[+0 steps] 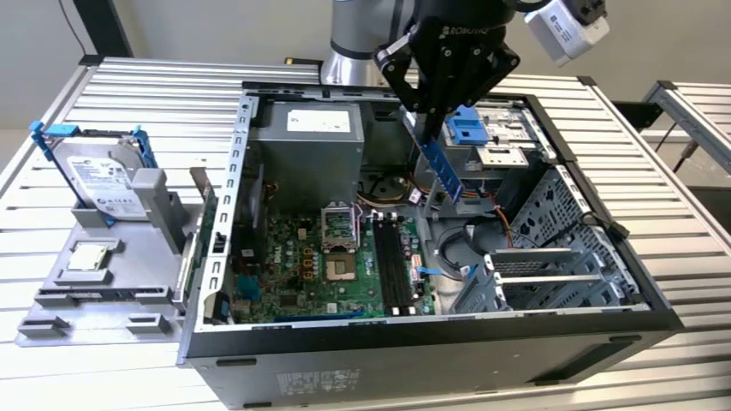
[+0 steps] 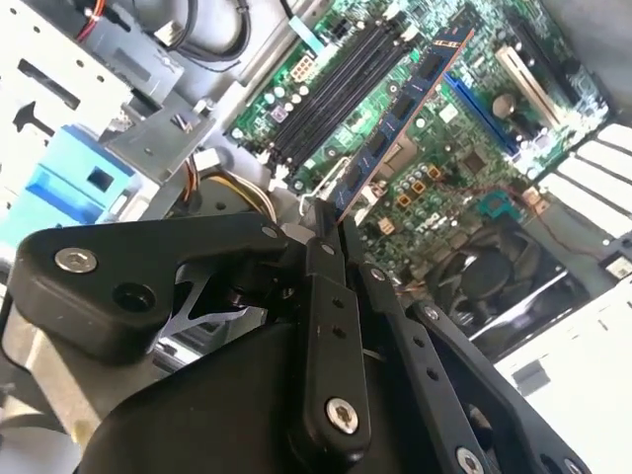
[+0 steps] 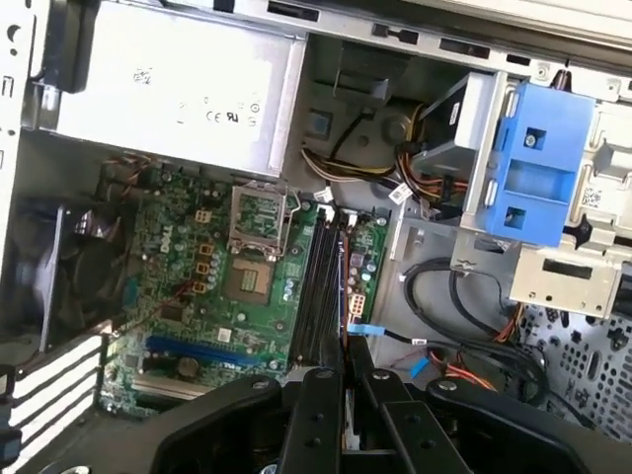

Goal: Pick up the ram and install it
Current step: 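Insert the ram into the slot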

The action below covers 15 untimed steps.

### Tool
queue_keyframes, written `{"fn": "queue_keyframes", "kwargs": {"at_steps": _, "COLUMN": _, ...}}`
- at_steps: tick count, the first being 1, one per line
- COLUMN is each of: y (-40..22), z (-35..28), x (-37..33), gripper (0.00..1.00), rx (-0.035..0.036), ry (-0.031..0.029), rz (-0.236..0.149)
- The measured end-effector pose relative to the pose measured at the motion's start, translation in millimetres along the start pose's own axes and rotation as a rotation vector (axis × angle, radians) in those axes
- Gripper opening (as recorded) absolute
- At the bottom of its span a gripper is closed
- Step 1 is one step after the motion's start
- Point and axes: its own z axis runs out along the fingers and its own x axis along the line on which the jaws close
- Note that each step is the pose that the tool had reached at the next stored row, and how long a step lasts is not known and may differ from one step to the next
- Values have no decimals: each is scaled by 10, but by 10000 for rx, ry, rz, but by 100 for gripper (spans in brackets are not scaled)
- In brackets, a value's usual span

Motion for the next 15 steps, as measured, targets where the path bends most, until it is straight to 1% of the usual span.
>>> {"fn": "queue_keyframes", "kwargs": {"at_steps": 5, "y": 0, "z": 32, "x": -1, "gripper": 0, "rx": 1, "ry": 7, "rz": 732}}
{"fn": "queue_keyframes", "kwargs": {"at_steps": 15, "y": 0, "z": 32, "x": -1, "gripper": 0, "rx": 2, "ry": 8, "rz": 804}}
